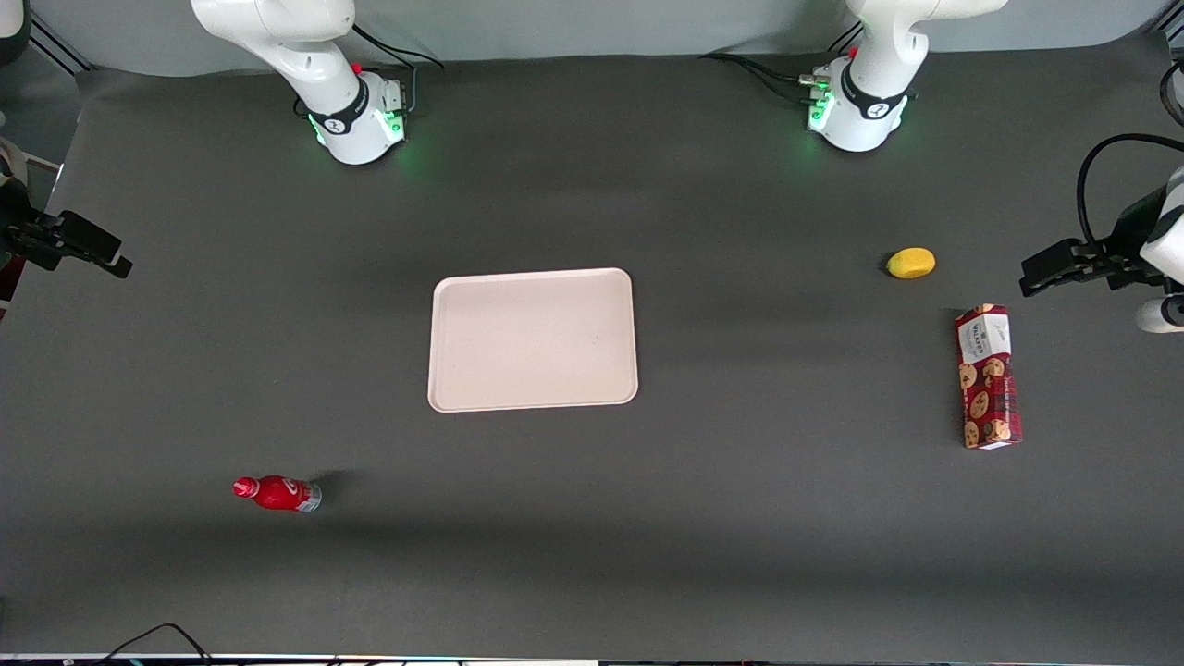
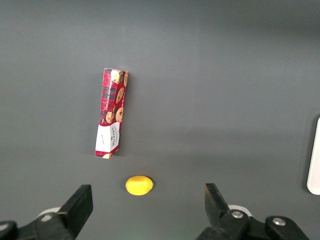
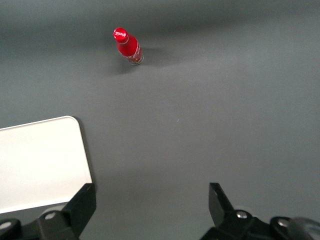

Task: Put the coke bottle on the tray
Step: 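Move the right gripper out toward the red Coca-Cola bottle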

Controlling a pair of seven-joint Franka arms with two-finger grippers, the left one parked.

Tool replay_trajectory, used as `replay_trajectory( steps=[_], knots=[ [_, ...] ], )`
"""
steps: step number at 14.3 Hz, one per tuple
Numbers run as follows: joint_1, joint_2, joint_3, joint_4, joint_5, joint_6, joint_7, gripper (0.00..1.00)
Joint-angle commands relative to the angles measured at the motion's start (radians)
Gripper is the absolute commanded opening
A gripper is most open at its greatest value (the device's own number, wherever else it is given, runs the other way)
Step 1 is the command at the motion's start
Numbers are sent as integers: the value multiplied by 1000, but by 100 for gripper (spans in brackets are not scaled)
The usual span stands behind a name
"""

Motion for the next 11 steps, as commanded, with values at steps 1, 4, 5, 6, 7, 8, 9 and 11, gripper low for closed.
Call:
replay_trajectory(
  steps=[1, 4, 5, 6, 7, 8, 9, 11],
  knots=[
    [-3, -23, 3, -16, -15, 9, 20, 100],
    [-3, -14, 3, -5, -12, 7, 30, 100],
    [-4, -7, 3, 3, -12, 4, 31, 100],
    [-4, -4, 3, 3, -12, 4, 29, 100],
    [-4, -1, 3, 3, -12, 6, 29, 100],
    [-3, -1, 5, 3, -12, 4, 29, 100],
    [-3, -1, 5, 3, -12, 4, 29, 100],
    [-3, -1, 5, 1, -13, 4, 18, 100]
  ],
)
